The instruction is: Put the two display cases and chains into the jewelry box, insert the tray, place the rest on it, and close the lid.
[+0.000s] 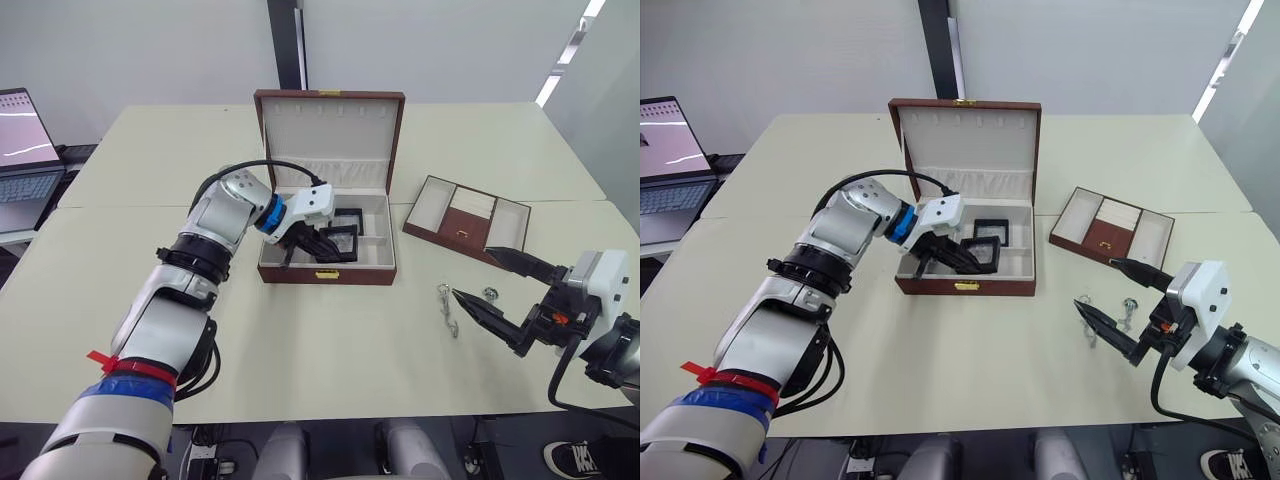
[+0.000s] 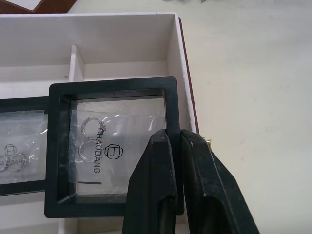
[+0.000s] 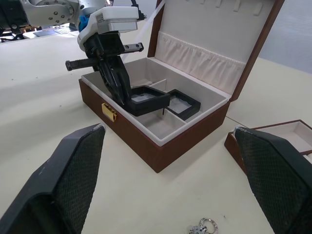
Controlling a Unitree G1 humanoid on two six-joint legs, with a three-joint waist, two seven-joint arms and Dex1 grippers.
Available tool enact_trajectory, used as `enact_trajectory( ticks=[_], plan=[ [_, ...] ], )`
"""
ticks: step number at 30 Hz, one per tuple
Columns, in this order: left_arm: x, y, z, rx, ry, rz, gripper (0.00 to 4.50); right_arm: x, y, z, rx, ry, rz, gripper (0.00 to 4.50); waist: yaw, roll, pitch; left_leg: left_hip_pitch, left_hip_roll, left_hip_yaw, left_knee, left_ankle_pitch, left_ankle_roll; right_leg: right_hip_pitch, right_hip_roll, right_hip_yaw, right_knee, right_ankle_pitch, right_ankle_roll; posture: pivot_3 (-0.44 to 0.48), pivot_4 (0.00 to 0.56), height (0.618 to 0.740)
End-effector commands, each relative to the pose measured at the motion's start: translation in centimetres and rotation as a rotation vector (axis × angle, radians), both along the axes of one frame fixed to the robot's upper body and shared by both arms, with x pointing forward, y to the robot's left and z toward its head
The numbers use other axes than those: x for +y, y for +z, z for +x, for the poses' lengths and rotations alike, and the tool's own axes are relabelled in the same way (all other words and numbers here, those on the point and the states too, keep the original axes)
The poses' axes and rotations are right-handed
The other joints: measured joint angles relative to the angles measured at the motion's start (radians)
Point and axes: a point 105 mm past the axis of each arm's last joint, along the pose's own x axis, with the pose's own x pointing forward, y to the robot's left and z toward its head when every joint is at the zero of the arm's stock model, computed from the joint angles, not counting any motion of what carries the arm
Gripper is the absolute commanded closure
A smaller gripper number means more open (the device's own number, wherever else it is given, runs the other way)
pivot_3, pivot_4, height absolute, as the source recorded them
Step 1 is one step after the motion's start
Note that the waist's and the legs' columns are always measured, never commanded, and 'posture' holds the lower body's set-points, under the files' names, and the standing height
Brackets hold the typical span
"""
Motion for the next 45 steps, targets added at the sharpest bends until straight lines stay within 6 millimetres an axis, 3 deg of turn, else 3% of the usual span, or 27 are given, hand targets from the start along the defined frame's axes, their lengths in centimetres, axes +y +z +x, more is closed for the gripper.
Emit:
enact_trajectory(
  ticks=[1,11,25,27,35,39,45],
  plan=[
    [-0.3,0.4,-0.2,-0.015,-0.021,-0.002,4.47,0.0,1.1,-0.2,-0.062,-0.004,-0.002,0.00,0.000,0.000,0.000,0.000,0.000,0.000,0.000,0.000,0.000,0.000,0.000,0.000,0.000,0.000,0.000,0.000,0.150,0.740],
    [-0.6,0.7,0.1,-0.037,-0.022,-0.023,4.47,0.0,1.0,-0.1,-0.060,-0.010,0.000,0.00,0.000,0.000,0.000,0.000,0.000,0.000,0.000,0.000,0.000,0.000,0.000,0.000,0.000,0.000,0.000,0.000,0.150,0.740],
    [-0.7,1.3,0.6,-0.063,-0.008,-0.038,0.40,0.0,1.1,0.1,-0.063,-0.012,0.004,0.00,0.000,0.000,0.000,0.000,0.000,0.000,0.000,0.000,0.000,0.000,0.000,0.000,0.000,0.000,0.000,0.000,0.150,0.740],
    [-0.7,1.4,0.7,-0.069,-0.003,-0.046,0.03,0.0,1.1,0.1,-0.063,-0.013,0.004,0.00,0.000,0.000,0.000,0.000,0.000,0.000,0.000,0.000,0.000,0.000,0.000,0.000,0.000,0.000,0.000,0.000,0.150,0.740],
    [0.6,3.7,0.8,-0.069,0.045,-0.146,0.03,-0.7,0.9,0.3,-0.044,-0.021,0.019,0.00,-0.002,0.000,0.000,0.000,0.000,0.000,0.000,0.000,0.000,0.000,0.000,0.000,0.000,0.000,0.000,0.000,0.150,0.740],
    [3.5,5.3,-0.1,-0.047,0.127,-0.236,0.03,-2.4,-0.1,0.7,0.001,-0.060,0.018,0.00,-0.012,0.000,0.000,0.000,0.000,0.000,0.000,0.000,0.000,0.000,0.000,0.000,0.000,0.000,0.000,0.000,0.150,0.740],
    [8.3,5.2,-1.3,-0.050,0.358,-0.322,0.03,-5.7,-1.5,2.6,0.040,-0.137,0.061,0.00,-0.019,0.001,0.000,0.003,0.001,0.000,0.000,0.000,0.000,0.002,0.000,0.001,0.001,0.000,0.000,0.000,0.150,0.740]
  ],
)
